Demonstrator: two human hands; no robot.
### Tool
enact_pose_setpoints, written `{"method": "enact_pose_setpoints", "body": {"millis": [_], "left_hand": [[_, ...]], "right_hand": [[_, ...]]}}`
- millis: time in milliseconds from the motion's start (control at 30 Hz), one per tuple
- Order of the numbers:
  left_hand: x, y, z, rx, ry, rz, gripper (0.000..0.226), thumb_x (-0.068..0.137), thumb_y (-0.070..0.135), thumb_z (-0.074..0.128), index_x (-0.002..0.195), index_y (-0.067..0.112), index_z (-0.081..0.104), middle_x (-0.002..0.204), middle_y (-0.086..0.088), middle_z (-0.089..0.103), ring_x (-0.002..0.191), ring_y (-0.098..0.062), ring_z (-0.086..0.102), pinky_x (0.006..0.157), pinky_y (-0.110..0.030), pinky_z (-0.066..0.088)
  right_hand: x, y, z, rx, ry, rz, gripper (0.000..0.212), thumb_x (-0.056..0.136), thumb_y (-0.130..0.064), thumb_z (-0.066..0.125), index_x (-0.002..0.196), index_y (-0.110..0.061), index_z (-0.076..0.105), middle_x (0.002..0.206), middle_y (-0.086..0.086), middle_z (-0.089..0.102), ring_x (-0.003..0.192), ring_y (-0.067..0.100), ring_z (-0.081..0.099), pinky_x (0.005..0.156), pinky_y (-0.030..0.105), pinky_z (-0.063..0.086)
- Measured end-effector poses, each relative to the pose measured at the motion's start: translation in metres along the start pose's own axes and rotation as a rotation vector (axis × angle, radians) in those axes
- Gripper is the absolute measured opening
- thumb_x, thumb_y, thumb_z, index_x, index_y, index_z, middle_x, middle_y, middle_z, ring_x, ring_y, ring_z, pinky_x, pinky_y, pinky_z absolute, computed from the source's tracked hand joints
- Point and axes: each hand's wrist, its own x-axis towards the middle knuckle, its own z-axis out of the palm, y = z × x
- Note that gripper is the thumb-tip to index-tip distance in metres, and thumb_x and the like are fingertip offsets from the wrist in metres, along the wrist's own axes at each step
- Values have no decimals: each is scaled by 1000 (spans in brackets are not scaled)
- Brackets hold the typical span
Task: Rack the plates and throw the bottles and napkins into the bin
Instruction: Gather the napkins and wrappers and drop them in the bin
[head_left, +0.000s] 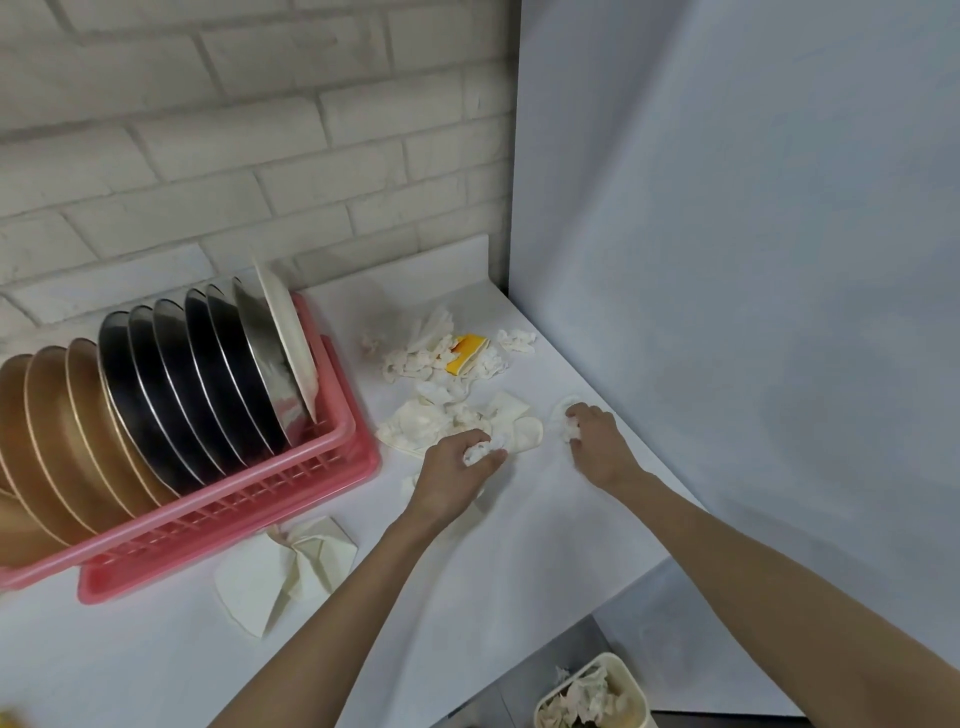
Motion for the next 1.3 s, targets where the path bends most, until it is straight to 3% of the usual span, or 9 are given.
{"method": "enact_pose_setpoints", "body": {"millis": [167,367,533,633,767,900,1033,1200,1300], "left_hand": [[5,1,2,0,3,8,45,92,38,66,77,-2,55,67,-1,47,62,-10,40,59,-23,29],[8,13,7,-15,18,0,43,87,36,73,68,2,55,61,3,45,55,-6,38,53,-19,27],[12,17,7,13,16,19,27,83,30,77,76,8,63,68,7,54,57,-1,45,55,-13,35],[11,16,5,19,-1,-10,23,86,27,75,79,8,65,66,3,57,56,-6,48,52,-16,39],[5,11,0,-85,-24,-59,14,90,21,70,85,8,70,69,-10,67,59,-21,60,49,-37,52],[-6,1,-4,-152,17,-86,11,92,26,69,88,16,74,63,13,61,56,-8,53,50,-24,40],[-18,-14,-8,-145,76,-152,23,88,35,72,79,15,68,55,11,51,52,-10,42,55,-27,32],[-35,-19,-12,-239,137,-204,29,90,31,70,78,5,64,60,-5,56,54,-19,48,53,-30,34],[-45,-14,-11,-303,166,-213,20,94,20,66,84,4,67,63,-5,63,54,-20,57,45,-29,42]], "right_hand": [[-5,-1,-8,121,116,-14,17,96,-7,54,108,-1,64,105,17,54,104,31,47,80,27,32],[-16,-26,-23,330,203,-9,18,99,-16,51,84,-8,47,82,3,48,74,19,45,66,29,33],[-21,-46,-33,485,85,-33,4,100,-4,43,99,-8,44,74,11,54,62,27,56,47,12,41],[-21,-53,-37,542,62,-35,31,94,8,39,112,-10,56,82,16,59,68,24,57,51,15,46],[-22,-56,-40,573,36,-7,24,97,-5,46,91,-15,67,94,1,68,89,15,63,75,21,42],[-27,-50,-41,536,-116,52,17,77,-11,75,85,-16,60,78,0,58,64,13,50,58,25,38],[-35,-42,-39,340,-154,15,29,78,8,53,75,-20,52,77,2,52,61,17,48,48,23,35],[-48,-27,-28,345,-311,120,37,95,3,36,125,-13,51,112,8,52,66,20,67,65,27,55],[-60,-27,-22,519,-327,183,36,95,9,35,112,-7,62,112,14,56,67,27,71,69,29,59]]}}
